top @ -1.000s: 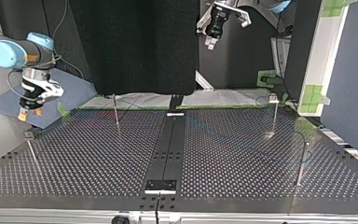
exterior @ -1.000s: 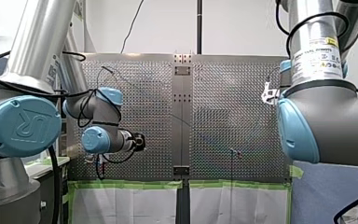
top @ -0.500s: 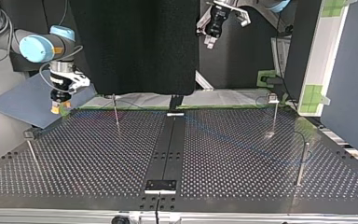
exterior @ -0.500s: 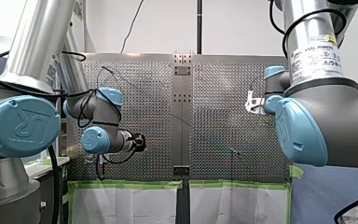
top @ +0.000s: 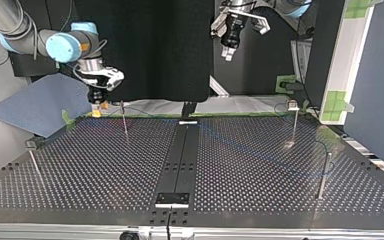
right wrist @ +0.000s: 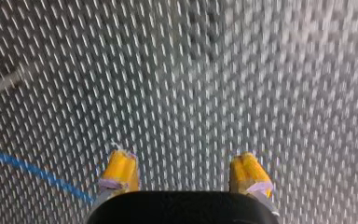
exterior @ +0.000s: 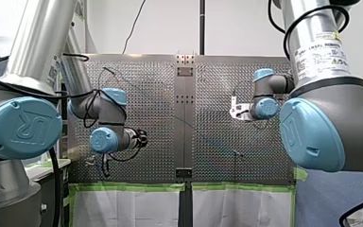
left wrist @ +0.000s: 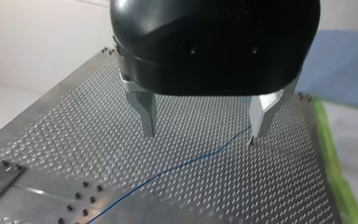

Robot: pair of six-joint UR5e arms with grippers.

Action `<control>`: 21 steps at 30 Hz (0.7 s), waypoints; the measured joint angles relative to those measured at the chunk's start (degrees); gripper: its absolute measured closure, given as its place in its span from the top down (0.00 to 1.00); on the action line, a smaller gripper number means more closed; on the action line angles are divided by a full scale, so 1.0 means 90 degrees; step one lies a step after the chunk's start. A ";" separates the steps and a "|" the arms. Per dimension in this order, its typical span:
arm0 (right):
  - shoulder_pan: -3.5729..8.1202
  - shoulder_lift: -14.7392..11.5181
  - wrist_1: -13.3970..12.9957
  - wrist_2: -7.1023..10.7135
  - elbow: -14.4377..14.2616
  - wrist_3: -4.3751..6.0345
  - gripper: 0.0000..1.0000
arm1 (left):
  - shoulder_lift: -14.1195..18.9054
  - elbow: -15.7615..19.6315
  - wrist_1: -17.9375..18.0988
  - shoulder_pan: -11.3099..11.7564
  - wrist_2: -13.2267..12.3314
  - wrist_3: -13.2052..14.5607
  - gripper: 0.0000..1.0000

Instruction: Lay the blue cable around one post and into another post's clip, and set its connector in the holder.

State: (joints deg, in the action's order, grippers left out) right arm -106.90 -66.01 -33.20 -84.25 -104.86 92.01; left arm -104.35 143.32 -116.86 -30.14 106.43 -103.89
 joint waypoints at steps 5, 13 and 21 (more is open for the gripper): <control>-0.0270 0.0012 -0.0233 0.0246 -0.0039 0.0080 1.00 | 0.0000 -0.0278 -0.0138 0.0030 0.0289 0.0116 1.00; -0.0700 0.0134 -0.0305 0.0128 -0.0061 0.0066 1.00 | -0.0001 -0.0524 -0.0181 0.0067 0.0658 0.0422 1.00; -0.1216 0.0388 -0.0324 0.0035 -0.0117 -0.0008 1.00 | 0.0000 -0.0536 -0.0188 0.0129 0.0848 0.0598 1.00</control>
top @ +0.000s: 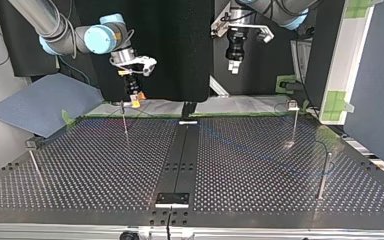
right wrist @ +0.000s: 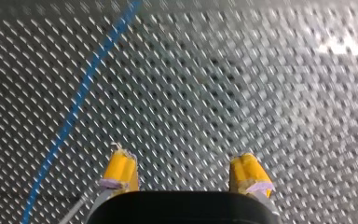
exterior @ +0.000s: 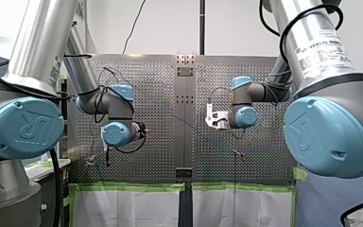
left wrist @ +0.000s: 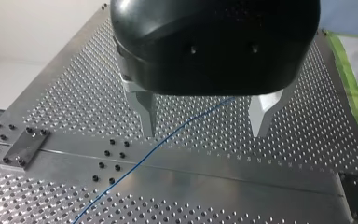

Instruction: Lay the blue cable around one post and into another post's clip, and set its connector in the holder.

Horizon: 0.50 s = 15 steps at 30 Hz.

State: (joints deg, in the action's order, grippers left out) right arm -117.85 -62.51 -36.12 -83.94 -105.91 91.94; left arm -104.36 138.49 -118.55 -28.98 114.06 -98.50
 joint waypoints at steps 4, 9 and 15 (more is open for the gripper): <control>-0.0210 0.0059 -0.0030 -0.0020 -0.0003 -0.0022 1.00 | 0.0001 -0.0001 -0.0002 0.0025 0.0045 0.0030 1.00; -0.0498 0.0084 -0.0059 -0.0131 -0.0005 -0.0025 1.00 | 0.0000 -0.0002 -0.0063 0.0059 0.0084 0.0023 1.00; -0.0837 0.0129 -0.0097 -0.0199 -0.0010 -0.0027 1.00 | -0.0001 -0.0002 -0.0124 0.0071 0.0206 -0.0006 1.00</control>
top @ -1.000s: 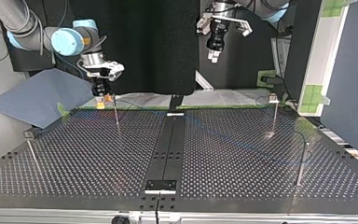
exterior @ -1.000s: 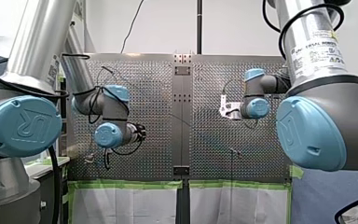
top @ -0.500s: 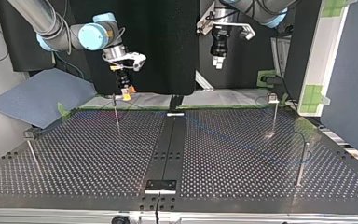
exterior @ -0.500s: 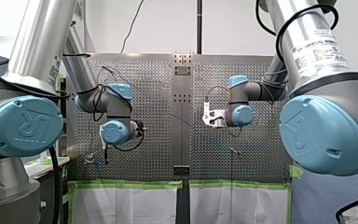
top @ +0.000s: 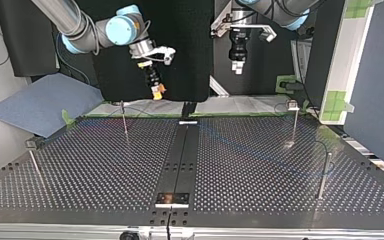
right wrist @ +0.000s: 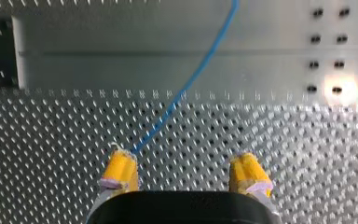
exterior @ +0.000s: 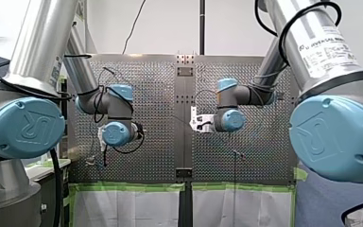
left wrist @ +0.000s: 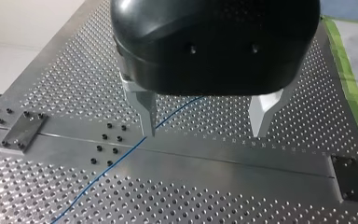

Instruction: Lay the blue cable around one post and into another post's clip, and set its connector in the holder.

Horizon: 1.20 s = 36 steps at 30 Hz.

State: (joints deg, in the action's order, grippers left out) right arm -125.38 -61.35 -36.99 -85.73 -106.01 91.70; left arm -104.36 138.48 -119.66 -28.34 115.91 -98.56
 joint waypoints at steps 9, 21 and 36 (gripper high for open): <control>-0.0511 0.0176 0.0001 -0.0389 -0.0005 -0.0097 1.00 | 0.0000 -0.0002 -0.0056 0.0016 0.0264 -0.0065 1.00; -0.0721 0.0211 -0.0010 -0.0999 -0.0004 -0.0348 1.00 | 0.0000 0.0001 -0.0174 0.0021 0.0610 -0.0105 1.00; -0.0790 0.0227 0.0044 -0.1680 -0.0005 -0.0370 1.00 | 0.0001 -0.0005 -0.0203 0.0022 0.0742 -0.0142 1.00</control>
